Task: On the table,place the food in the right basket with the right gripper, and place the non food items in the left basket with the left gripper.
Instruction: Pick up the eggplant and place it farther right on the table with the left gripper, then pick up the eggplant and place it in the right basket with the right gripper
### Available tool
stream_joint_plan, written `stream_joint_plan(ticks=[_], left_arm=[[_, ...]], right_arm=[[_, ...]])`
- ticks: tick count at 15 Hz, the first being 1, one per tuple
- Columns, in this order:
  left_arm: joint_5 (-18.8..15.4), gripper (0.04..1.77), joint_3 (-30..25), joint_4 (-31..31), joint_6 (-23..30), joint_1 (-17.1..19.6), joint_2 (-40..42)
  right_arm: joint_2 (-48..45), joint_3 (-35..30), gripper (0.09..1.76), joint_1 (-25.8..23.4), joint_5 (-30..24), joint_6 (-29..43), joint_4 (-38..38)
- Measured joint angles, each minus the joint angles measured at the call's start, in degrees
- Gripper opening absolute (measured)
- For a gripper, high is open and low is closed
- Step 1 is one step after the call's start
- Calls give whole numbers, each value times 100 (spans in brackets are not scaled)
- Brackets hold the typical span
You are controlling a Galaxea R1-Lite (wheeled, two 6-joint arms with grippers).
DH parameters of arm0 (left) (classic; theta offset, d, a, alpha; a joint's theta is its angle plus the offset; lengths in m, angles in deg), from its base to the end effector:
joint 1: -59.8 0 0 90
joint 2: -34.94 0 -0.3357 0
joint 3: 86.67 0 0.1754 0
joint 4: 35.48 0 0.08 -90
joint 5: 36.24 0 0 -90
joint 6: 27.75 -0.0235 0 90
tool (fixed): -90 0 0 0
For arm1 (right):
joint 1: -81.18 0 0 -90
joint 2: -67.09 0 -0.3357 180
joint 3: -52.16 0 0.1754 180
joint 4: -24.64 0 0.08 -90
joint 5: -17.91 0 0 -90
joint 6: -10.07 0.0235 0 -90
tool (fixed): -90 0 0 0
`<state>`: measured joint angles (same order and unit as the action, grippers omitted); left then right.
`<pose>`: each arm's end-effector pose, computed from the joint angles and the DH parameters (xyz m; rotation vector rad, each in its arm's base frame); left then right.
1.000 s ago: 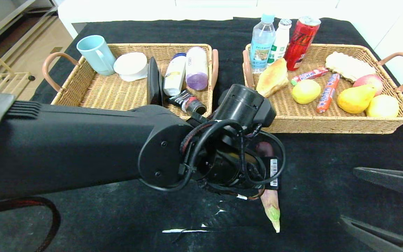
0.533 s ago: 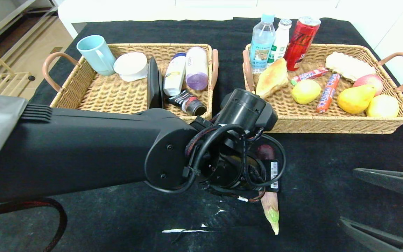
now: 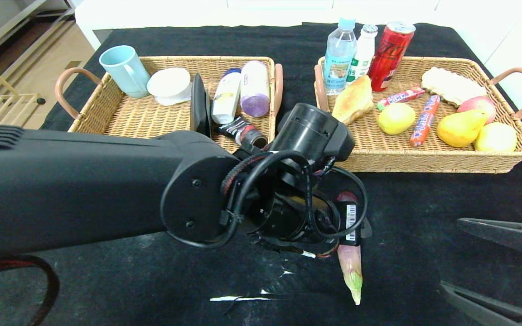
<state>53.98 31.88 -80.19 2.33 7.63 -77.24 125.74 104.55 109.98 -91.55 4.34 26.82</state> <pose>0.2345 -0.3018 0.2661 -0.1688 0.8233 -0.6786 0.0845 0.0554 0.2526 -0.1062 0.1091 0.8477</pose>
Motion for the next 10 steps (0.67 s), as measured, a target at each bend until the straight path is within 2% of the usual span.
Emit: stream_joint_plan(ticks=[2, 4, 6, 8, 10], left_arm=[[35, 149, -319, 23, -395, -7, 410], [40, 154, -975, 150, -963, -55, 947], [22, 158, -1822, 591, -1514, -80, 1475], [9, 161, -2872, 1479, -2115, -90, 1979], [-6, 164, -3958, 2684, -2721, -49, 2431]], right_arm=[[4, 2, 171, -9, 0, 0, 7], [30, -9, 171, -9, 0, -2, 24], [59, -16, 171, -9, 0, 0, 40], [83, -18, 171, -9, 0, -2, 40], [111, -24, 171, -7, 0, -2, 51]])
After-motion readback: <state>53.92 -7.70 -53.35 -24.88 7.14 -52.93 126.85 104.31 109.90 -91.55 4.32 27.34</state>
